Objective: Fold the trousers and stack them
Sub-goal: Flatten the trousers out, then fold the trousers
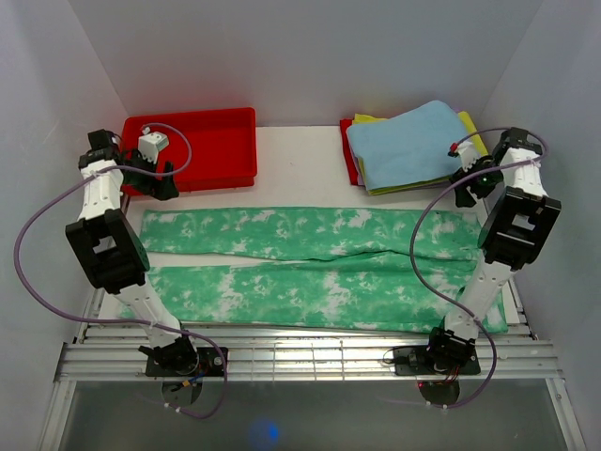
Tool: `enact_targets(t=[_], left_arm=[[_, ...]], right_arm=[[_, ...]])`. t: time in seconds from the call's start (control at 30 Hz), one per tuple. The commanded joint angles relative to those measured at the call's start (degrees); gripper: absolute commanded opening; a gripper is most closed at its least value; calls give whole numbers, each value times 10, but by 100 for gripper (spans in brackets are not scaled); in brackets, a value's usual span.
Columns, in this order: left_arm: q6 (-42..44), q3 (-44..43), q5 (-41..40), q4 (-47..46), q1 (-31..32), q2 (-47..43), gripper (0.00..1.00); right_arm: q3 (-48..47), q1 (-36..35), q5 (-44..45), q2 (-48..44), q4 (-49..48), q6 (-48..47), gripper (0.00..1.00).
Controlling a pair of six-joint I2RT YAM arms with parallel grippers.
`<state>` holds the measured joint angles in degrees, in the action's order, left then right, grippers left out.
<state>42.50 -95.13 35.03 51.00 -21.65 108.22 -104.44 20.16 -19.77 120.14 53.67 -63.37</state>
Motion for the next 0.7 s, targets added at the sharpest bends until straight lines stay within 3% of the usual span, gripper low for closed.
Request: enact_targets(t=[0.0,0.17,0.2,0.27,0.37,0.47,0.67], left_arm=[[64,0,84,7,-14,-11,94],[178,-68,89,93,-37,62,89],[234,-106,100,145,-44,93,89],[267,-133,95,178,-46,119,88],[304,-167,78,181,-50,155,87],[327,-195,58,179,-53,191,87],[376,-206,10,177,-57,236,86]], right_arm=[[-30,8,-17,41,58,-84,74],[-22,7,7,81,68,-141,74],[-17,7,10,85,71,-146,73],[-13,6,22,95,75,-162,67],[16,6,35,92,61,-175,63],[56,4,48,77,36,-193,48],[104,0,70,57,8,-215,35]])
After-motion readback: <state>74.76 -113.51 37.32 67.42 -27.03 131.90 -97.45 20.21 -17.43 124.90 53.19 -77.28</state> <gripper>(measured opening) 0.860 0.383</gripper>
